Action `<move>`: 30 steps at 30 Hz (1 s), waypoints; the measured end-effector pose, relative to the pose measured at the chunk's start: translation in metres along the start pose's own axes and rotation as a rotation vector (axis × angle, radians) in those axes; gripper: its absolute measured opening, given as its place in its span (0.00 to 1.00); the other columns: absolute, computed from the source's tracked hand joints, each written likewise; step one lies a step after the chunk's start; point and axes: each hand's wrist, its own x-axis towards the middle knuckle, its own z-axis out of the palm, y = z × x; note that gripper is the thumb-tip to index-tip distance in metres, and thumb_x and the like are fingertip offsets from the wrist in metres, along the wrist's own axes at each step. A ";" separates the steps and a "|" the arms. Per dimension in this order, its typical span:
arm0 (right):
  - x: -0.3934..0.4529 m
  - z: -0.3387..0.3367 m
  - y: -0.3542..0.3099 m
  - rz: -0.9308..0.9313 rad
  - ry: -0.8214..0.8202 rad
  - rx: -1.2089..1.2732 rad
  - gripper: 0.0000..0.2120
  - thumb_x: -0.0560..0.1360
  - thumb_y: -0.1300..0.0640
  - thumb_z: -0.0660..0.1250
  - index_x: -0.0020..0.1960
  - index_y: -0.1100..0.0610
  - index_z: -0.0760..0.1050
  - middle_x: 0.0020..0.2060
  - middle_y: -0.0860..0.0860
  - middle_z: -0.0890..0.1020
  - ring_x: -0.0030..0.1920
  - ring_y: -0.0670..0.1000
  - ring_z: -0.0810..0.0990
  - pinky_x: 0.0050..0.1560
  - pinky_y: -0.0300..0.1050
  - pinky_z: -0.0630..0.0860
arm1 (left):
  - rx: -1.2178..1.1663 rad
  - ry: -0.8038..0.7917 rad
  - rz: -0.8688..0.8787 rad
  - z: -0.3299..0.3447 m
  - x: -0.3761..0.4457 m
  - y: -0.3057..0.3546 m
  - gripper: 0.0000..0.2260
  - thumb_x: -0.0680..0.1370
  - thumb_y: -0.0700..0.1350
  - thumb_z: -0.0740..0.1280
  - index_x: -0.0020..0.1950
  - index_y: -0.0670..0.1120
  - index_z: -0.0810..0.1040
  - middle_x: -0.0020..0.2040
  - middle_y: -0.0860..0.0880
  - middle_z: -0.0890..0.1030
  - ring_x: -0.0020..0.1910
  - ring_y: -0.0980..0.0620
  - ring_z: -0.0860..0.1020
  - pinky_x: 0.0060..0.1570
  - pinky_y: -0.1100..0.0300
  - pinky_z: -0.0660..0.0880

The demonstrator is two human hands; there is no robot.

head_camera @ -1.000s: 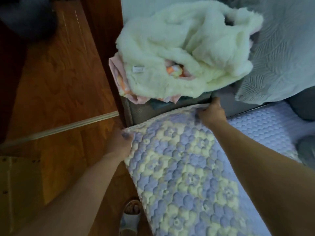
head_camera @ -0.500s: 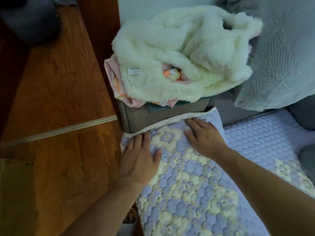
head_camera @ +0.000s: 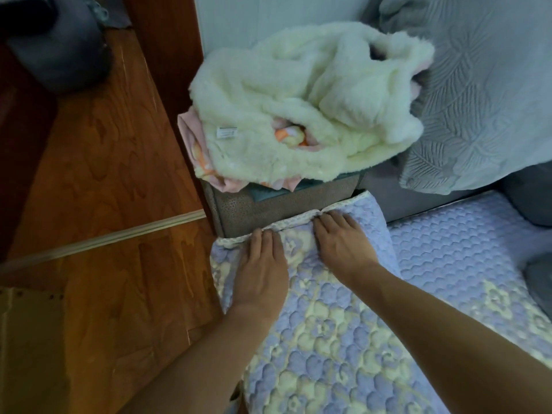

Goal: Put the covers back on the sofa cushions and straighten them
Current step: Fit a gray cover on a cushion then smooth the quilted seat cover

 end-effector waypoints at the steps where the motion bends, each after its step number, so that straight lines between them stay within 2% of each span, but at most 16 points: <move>1: -0.006 0.004 0.003 -0.037 0.029 0.031 0.23 0.78 0.58 0.51 0.70 0.61 0.70 0.66 0.58 0.75 0.68 0.61 0.72 0.72 0.58 0.65 | -0.044 -0.003 -0.002 0.003 -0.001 -0.001 0.31 0.80 0.53 0.51 0.79 0.36 0.58 0.75 0.38 0.65 0.75 0.39 0.61 0.74 0.46 0.61; 2: -0.010 0.009 0.004 -0.067 0.058 0.073 0.24 0.78 0.58 0.52 0.71 0.62 0.70 0.67 0.58 0.75 0.69 0.61 0.72 0.72 0.58 0.67 | -0.073 -0.001 -0.018 0.005 0.001 -0.001 0.32 0.79 0.55 0.53 0.79 0.37 0.58 0.75 0.39 0.66 0.74 0.40 0.63 0.73 0.47 0.62; 4: -0.012 0.015 0.004 -0.079 0.094 0.147 0.25 0.77 0.58 0.51 0.72 0.61 0.69 0.68 0.57 0.74 0.70 0.59 0.72 0.71 0.57 0.67 | -0.122 0.025 -0.044 0.002 0.011 0.002 0.32 0.78 0.58 0.54 0.75 0.38 0.64 0.69 0.39 0.74 0.66 0.42 0.71 0.67 0.49 0.69; 6: -0.004 0.015 0.005 -0.096 0.105 0.179 0.25 0.75 0.57 0.53 0.70 0.61 0.70 0.65 0.57 0.76 0.66 0.58 0.75 0.69 0.56 0.68 | -0.163 -0.026 -0.072 -0.010 0.026 0.005 0.29 0.80 0.61 0.54 0.71 0.41 0.68 0.62 0.40 0.79 0.59 0.42 0.75 0.60 0.50 0.71; 9: 0.013 0.010 0.009 -0.098 0.079 0.178 0.21 0.72 0.55 0.60 0.62 0.59 0.77 0.54 0.56 0.81 0.54 0.59 0.81 0.60 0.56 0.73 | -0.160 -0.177 -0.120 -0.023 0.048 0.008 0.28 0.81 0.63 0.51 0.69 0.43 0.71 0.63 0.40 0.79 0.61 0.40 0.76 0.61 0.49 0.71; 11: 0.021 0.010 0.004 -0.078 0.063 0.137 0.18 0.71 0.53 0.57 0.54 0.58 0.80 0.47 0.57 0.82 0.48 0.60 0.81 0.55 0.56 0.74 | -0.103 -0.255 -0.110 -0.030 0.059 0.010 0.28 0.82 0.62 0.49 0.69 0.44 0.74 0.65 0.41 0.78 0.63 0.41 0.76 0.63 0.49 0.71; 13: 0.029 0.002 -0.008 -0.029 0.012 0.130 0.19 0.75 0.50 0.55 0.51 0.57 0.82 0.47 0.57 0.81 0.52 0.61 0.80 0.58 0.57 0.72 | -0.059 -0.295 -0.089 -0.038 0.068 0.014 0.26 0.84 0.59 0.47 0.68 0.47 0.76 0.67 0.43 0.77 0.66 0.42 0.75 0.65 0.49 0.69; 15: 0.033 -0.010 -0.019 0.044 -0.119 0.095 0.20 0.79 0.48 0.55 0.58 0.55 0.81 0.56 0.57 0.78 0.62 0.59 0.73 0.66 0.55 0.64 | -0.023 -0.305 -0.064 -0.041 0.070 0.018 0.23 0.85 0.55 0.47 0.68 0.48 0.77 0.68 0.45 0.77 0.67 0.42 0.74 0.65 0.49 0.69; 17: 0.030 -0.011 -0.017 0.043 -0.175 0.084 0.22 0.78 0.48 0.53 0.64 0.53 0.78 0.61 0.55 0.76 0.66 0.58 0.69 0.70 0.54 0.60 | -0.043 -0.289 -0.047 -0.031 0.062 0.015 0.22 0.85 0.55 0.49 0.69 0.47 0.75 0.67 0.44 0.77 0.66 0.42 0.75 0.63 0.49 0.70; 20: 0.014 0.001 0.001 -0.043 -0.071 0.112 0.22 0.75 0.55 0.61 0.69 0.52 0.73 0.62 0.55 0.76 0.66 0.60 0.70 0.72 0.59 0.60 | 0.043 -0.134 0.035 -0.001 0.031 0.001 0.24 0.83 0.56 0.57 0.74 0.43 0.68 0.66 0.41 0.75 0.62 0.40 0.73 0.59 0.45 0.70; 22: 0.001 0.007 0.015 -0.028 0.002 0.116 0.25 0.74 0.55 0.62 0.71 0.50 0.70 0.62 0.55 0.74 0.65 0.61 0.70 0.70 0.62 0.63 | 0.023 -0.027 0.107 0.012 0.026 -0.003 0.24 0.81 0.53 0.62 0.74 0.42 0.69 0.68 0.42 0.72 0.62 0.40 0.72 0.58 0.44 0.71; 24: -0.005 0.009 0.027 0.019 0.031 0.125 0.27 0.74 0.54 0.62 0.74 0.49 0.66 0.66 0.56 0.70 0.70 0.61 0.66 0.71 0.64 0.62 | -0.087 -0.008 0.146 0.010 0.032 -0.001 0.25 0.82 0.51 0.60 0.76 0.42 0.65 0.74 0.43 0.67 0.66 0.42 0.70 0.62 0.47 0.70; 27: -0.009 0.018 0.029 0.070 0.032 0.186 0.28 0.76 0.50 0.53 0.77 0.48 0.61 0.72 0.54 0.67 0.75 0.58 0.61 0.74 0.62 0.58 | -0.279 -0.109 0.113 -0.002 0.043 0.002 0.29 0.82 0.53 0.58 0.81 0.47 0.53 0.78 0.45 0.61 0.72 0.44 0.66 0.67 0.50 0.67; 28: -0.008 0.019 0.029 0.080 0.046 0.206 0.28 0.77 0.48 0.50 0.77 0.48 0.61 0.71 0.52 0.69 0.74 0.56 0.63 0.75 0.61 0.57 | -0.312 -0.172 0.082 -0.008 0.049 0.001 0.30 0.82 0.55 0.57 0.81 0.49 0.53 0.77 0.45 0.64 0.71 0.43 0.67 0.67 0.50 0.68; 30: -0.004 0.018 0.032 0.069 0.080 0.196 0.26 0.78 0.46 0.47 0.74 0.48 0.65 0.66 0.50 0.75 0.69 0.54 0.69 0.73 0.60 0.60 | -0.387 -0.294 -0.013 -0.021 0.062 0.002 0.25 0.81 0.58 0.54 0.78 0.53 0.61 0.74 0.45 0.70 0.69 0.41 0.71 0.65 0.49 0.68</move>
